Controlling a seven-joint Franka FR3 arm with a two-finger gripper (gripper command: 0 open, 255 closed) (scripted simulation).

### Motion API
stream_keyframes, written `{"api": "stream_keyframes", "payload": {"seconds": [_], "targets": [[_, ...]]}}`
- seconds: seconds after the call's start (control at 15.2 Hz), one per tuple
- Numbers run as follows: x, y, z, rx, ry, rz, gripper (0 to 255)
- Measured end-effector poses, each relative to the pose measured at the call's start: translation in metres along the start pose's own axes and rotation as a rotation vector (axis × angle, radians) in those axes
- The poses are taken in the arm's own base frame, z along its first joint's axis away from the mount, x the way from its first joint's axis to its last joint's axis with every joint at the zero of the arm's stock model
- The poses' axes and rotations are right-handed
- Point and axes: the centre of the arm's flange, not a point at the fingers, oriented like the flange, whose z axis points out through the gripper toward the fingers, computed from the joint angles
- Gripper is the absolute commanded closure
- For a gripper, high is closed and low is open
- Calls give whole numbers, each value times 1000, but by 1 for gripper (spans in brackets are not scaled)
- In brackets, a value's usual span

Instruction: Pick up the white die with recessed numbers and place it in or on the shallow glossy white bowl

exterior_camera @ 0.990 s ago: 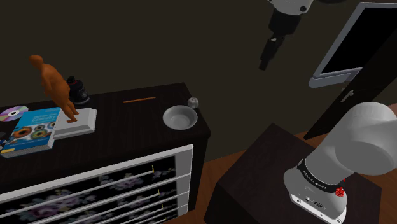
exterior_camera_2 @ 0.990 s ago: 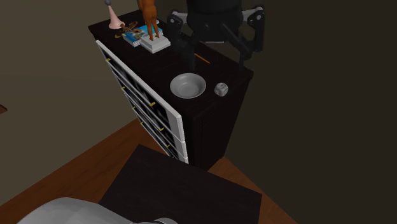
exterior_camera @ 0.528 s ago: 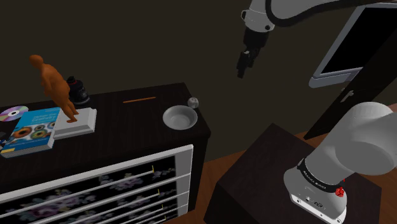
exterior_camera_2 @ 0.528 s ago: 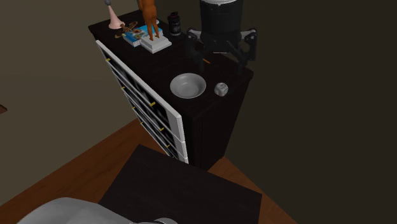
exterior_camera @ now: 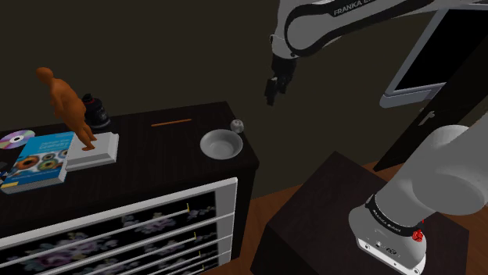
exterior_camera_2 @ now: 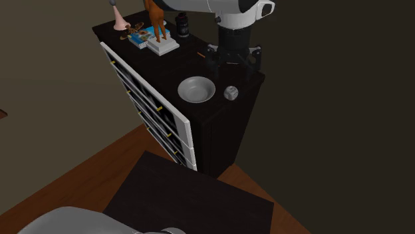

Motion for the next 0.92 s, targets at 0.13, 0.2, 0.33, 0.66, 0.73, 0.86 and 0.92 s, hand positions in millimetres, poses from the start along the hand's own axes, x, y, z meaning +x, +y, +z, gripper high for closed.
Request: {"api": "stream_keyframes", "payload": {"seconds": [0.13, 0.2, 0.33, 0.66, 0.73, 0.86, 0.92], "targets": [[17, 2, 19, 7, -2, 2, 0], [27, 4, 30, 11, -4, 3, 0], [48, 5, 51, 18, -7, 6, 0], [98, 9, 97, 35, -13, 11, 0], [106, 8, 107, 39, -15, 13, 0], [122, 7, 126, 47, -17, 15, 0], [132, 10, 136, 50, -19, 16, 0]]}}
